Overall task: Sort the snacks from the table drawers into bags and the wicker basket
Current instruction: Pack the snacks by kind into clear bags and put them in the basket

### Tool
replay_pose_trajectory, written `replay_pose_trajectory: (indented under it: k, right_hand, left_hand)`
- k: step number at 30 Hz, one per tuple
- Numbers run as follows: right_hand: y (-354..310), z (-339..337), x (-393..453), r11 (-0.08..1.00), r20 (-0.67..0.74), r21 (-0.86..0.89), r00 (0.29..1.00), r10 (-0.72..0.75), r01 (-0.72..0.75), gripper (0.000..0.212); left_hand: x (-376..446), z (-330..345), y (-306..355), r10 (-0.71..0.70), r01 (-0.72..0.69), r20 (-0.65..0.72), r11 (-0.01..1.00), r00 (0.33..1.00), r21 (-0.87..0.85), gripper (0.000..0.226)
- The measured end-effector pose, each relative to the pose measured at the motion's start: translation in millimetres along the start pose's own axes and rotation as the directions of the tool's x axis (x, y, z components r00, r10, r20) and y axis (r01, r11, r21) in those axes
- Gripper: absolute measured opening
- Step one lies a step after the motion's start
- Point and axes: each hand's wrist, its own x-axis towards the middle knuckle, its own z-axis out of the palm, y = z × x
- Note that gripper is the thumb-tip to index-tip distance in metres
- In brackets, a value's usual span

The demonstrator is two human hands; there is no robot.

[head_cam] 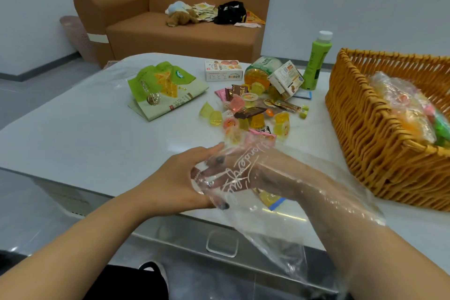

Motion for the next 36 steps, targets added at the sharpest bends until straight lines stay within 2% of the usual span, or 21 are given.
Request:
replay_pose_trajectory:
  k: [2,3,5,9,14,15,18,20,22,24,26,29,32,34,36]
  right_hand:
    - [-2.4,-9.8,4.6,0.999,-0.197,0.049,0.98,0.018,-0.009,0.027]
    - [-3.0,-11.8,8.1,0.999,-0.316,0.048,0.948,0.025,-0.011,0.026]
    - [-1.7,-12.0,13.8,0.995,-0.445,0.102,0.894,0.055,-0.01,0.03]
    - [-2.3,-6.7,14.7,0.98,-0.358,0.197,0.929,0.099,-0.029,0.047]
    - [-22.4,-26.9,-10.3,0.973,-0.314,0.226,0.941,0.123,-0.052,0.037]
    - [-25.5,-31.1,-14.4,0.977,-0.292,0.2,0.947,0.136,-0.079,0.035]
    - [-33.5,-38.7,-20.6,0.981,-0.212,-0.024,0.96,0.185,-0.194,0.032]
    - [-36.1,-42.0,-20.1,0.977,-0.189,-0.084,0.965,0.18,-0.198,0.03]
    - [-35.8,-45.3,-18.0,0.988,-0.241,-0.112,0.968,0.075,-0.104,0.026]
    - [-34.9,-50.4,-14.6,0.974,-0.357,-0.222,0.927,-0.116,0.036,0.041]
    - [-36.1,-56.2,-10.3,0.929,-0.41,-0.354,0.874,-0.26,0.11,0.059]
    - [-34.3,-59.3,-1.1,0.834,-0.308,-0.541,0.897,-0.316,0.108,0.067]
    - [-23.2,-59.0,9.4,0.759,-0.26,-0.647,0.912,-0.318,0.08,0.057]
    - [-19.4,-57.2,14.6,0.72,-0.302,-0.688,0.869,-0.392,0.085,0.041]
    - [-19.1,-59.7,15.4,0.719,-0.382,-0.688,0.792,-0.476,0.1,0.035]
  left_hand:
    - [2.5,-4.0,-0.2,-0.023,0.026,-0.052,0.999,0.998,0.046,0.104]
    - [3.7,-5.6,-0.3,-0.035,0.039,-0.071,0.997,0.997,0.059,0.105]
    - [5.3,-6.4,-0.2,-0.051,0.058,-0.094,0.995,0.994,0.075,0.105]
    - [6.1,-4.4,-0.7,-0.07,0.082,-0.112,0.992,0.991,0.101,0.104]
    - [9.5,-14.8,-9.5,-0.145,0.152,-0.226,0.988,0.963,0.013,0.103]
    - [10.9,-18.1,-12.1,-0.166,0.17,-0.239,0.986,0.957,-0.007,0.104]
    - [17.2,-27.7,-20.5,-0.212,0.205,-0.271,0.977,0.939,-0.056,0.106]
    - [22.6,-31.8,-24.9,-0.229,0.214,-0.291,0.973,0.929,-0.08,0.106]
    - [28.5,-33.9,-27.9,-0.244,0.219,-0.307,0.969,0.92,-0.114,0.106]
    - [34.8,-36.4,-29.9,-0.268,0.228,-0.323,0.961,0.908,-0.157,0.105]
    - [41.2,-41.1,-32.5,-0.313,0.247,-0.333,0.943,0.89,-0.225,0.104]
    - [48.0,-50.4,-36.4,-0.376,0.272,-0.295,0.901,0.879,-0.338,0.101]
    - [51.5,-56.9,-39.2,-0.405,0.3,-0.233,0.875,0.884,-0.38,0.1]
    - [52.6,-56.8,-40.0,-0.423,0.333,-0.189,0.865,0.886,-0.376,0.099]
    - [52.4,-54.6,-41.6,-0.434,0.361,-0.151,0.862,0.888,-0.356,0.101]
